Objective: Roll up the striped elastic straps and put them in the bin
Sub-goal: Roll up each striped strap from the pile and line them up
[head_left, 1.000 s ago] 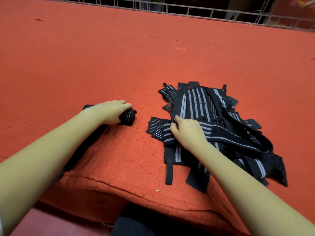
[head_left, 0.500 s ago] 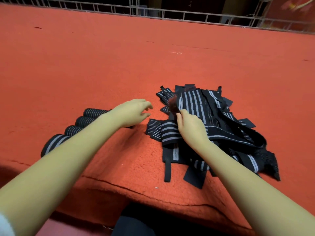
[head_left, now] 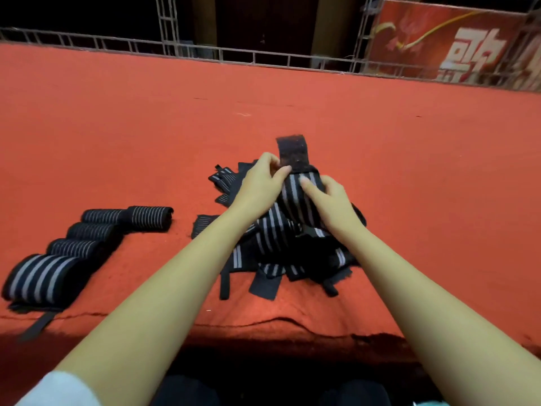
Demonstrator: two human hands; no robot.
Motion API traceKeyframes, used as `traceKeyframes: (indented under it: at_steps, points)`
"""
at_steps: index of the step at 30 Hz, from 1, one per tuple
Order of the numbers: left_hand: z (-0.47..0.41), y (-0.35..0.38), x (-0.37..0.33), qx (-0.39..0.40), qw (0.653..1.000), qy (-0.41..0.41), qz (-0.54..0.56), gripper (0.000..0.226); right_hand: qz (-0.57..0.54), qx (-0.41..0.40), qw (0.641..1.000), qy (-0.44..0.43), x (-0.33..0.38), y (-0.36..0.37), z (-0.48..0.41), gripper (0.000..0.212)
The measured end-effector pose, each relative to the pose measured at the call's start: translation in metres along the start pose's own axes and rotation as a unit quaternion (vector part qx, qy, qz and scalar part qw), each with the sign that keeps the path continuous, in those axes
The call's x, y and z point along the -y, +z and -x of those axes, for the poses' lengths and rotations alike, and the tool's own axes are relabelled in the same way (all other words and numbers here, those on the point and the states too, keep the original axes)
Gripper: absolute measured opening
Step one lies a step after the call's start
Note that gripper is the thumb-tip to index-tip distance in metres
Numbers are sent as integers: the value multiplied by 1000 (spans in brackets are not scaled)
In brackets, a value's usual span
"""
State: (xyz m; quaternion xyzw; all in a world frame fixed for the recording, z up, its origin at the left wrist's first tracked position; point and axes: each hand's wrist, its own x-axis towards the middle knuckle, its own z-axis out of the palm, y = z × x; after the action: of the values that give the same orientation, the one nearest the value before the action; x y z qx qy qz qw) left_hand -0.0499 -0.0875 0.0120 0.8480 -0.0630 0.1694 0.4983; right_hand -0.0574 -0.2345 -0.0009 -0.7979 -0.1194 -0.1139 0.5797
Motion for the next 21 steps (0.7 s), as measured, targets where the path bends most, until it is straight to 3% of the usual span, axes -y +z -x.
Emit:
traceKeyframes:
  at_steps: [2,6,11,16,21]
  points:
    - [8,4,-16,14,999,23,-24,20,11,47,999,9,-1,-17,12,10]
    - [26,9,-51,45,998,39,-5,18,35,8,999,-32,18,-43,26,13]
    - [40,-5,-103,88,994,59,9,25,-18,-13,998,-52,70,-66,43,15]
    - [50,-28,-136,46,994,94,23,13,-62,73,995,-32,120,-79,59,19]
    - [61,-54,-161,33,995,68,64,6,-144,161,976,-1,162,-87,77,22]
